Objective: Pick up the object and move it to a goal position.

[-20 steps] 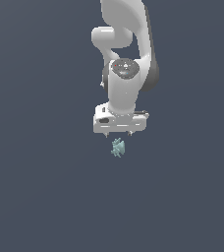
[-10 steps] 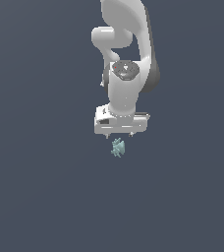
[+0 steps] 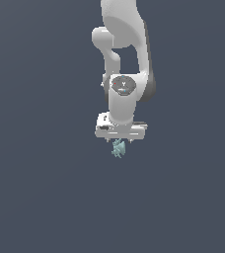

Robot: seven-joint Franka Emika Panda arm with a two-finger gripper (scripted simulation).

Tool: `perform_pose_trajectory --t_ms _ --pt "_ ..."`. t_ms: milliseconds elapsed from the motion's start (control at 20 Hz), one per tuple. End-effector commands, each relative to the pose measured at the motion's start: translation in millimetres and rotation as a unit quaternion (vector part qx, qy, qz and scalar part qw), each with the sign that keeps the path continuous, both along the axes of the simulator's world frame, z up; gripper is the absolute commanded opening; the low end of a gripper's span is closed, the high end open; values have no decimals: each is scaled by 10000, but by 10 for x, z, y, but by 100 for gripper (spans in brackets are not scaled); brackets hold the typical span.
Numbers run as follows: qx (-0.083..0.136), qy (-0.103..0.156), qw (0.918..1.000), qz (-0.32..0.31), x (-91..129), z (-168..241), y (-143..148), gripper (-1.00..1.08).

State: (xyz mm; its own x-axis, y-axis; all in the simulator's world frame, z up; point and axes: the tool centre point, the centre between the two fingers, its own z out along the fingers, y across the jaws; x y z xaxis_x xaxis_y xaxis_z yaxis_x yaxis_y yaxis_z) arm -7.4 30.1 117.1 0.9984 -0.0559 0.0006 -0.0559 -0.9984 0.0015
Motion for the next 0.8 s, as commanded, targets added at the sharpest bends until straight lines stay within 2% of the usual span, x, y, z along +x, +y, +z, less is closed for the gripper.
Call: perform_pose_trajectory --t_ms 0,400,750 --pt "5 0 9999 -125 -13 -78 -3 100" --pt "6 8 9999 -164 -23 -147 -2 100" --pt "7 5 9998 -181 -35 -470 -3 100"
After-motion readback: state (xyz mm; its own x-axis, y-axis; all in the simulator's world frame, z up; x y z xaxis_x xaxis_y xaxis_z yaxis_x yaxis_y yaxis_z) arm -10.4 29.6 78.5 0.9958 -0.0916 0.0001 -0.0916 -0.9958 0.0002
